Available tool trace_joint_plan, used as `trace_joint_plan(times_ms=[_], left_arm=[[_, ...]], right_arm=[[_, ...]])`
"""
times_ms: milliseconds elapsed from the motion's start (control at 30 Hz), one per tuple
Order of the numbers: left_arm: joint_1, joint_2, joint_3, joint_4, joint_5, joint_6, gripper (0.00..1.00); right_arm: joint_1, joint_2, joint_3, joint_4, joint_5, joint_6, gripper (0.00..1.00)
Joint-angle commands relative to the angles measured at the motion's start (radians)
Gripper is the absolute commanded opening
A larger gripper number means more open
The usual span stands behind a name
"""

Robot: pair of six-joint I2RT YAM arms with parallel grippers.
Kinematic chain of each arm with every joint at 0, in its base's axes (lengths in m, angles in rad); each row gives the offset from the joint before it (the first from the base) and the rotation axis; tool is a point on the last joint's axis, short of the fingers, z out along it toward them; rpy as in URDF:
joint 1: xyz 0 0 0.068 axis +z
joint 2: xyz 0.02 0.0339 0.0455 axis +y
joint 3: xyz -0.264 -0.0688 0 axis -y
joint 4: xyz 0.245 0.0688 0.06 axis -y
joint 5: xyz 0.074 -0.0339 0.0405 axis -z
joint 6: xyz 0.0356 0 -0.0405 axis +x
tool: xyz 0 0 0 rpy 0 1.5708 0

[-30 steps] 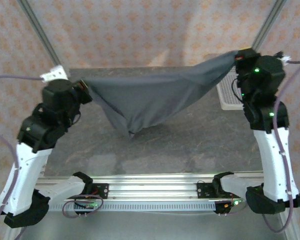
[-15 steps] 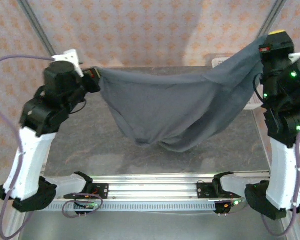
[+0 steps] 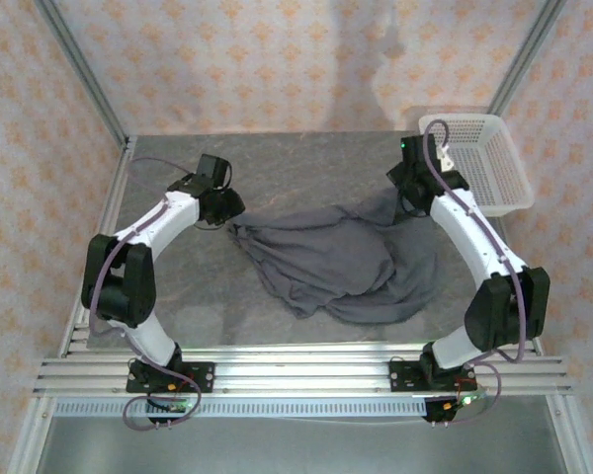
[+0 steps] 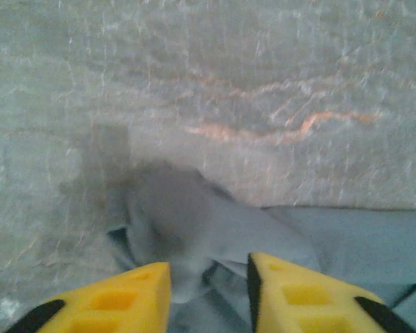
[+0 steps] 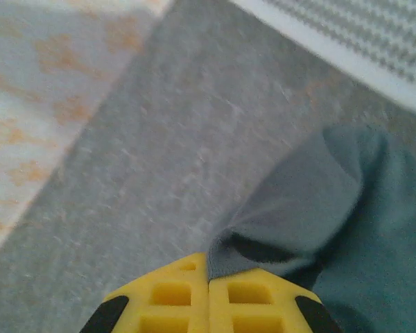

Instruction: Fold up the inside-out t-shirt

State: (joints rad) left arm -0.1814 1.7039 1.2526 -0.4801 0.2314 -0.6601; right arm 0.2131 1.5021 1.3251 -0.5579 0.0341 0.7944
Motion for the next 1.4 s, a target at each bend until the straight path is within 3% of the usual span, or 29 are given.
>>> trace_joint_plan(times_ms=[0,100,300,433,567,767,900,1167,1367], left_arm=[[0.042,-0.020,0.079,0.095,0.022,0.014,0.44],[0.070,-0.058,0.099,0.001,0.015,0.048,0.47],[0.051,-0.129,-0.003,-0.147,0.046,0.120,0.42],[0.003,-0.077,-0.025,-0.129,0.035,0.173,0.39],[-0.021,0.043,0.008,-0.068,0.121,0.132,0.39],[-0.022,0.160,0.053,-0.006,0.121,0.074,0.35],[-0.021,0.175,0.068,0.000,0.068,0.091,0.29],[-0.021,0.148,0.080,-0.002,0.075,0.119,0.31],[-0.015,0.175,0.091,0.001,0.114,0.120,0.06]], right_arm=[[-0.001,-0.048,0.024,0.119,0.002,0.029,0.00],[-0.001,-0.072,0.023,0.115,0.028,0.000,0.00],[-0.001,-0.090,0.022,0.117,0.019,-0.005,0.00],[0.000,-0.070,0.021,0.133,-0.017,0.026,0.00],[0.000,-0.051,0.043,0.108,-0.030,0.025,0.00],[0.000,-0.078,0.033,0.089,0.005,0.006,0.00],[0.000,-0.089,0.030,0.082,0.004,-0.004,0.00],[0.000,-0.082,0.037,0.071,-0.005,-0.002,0.00],[0.000,-0.084,0.043,0.073,-0.015,-0.004,0.00]])
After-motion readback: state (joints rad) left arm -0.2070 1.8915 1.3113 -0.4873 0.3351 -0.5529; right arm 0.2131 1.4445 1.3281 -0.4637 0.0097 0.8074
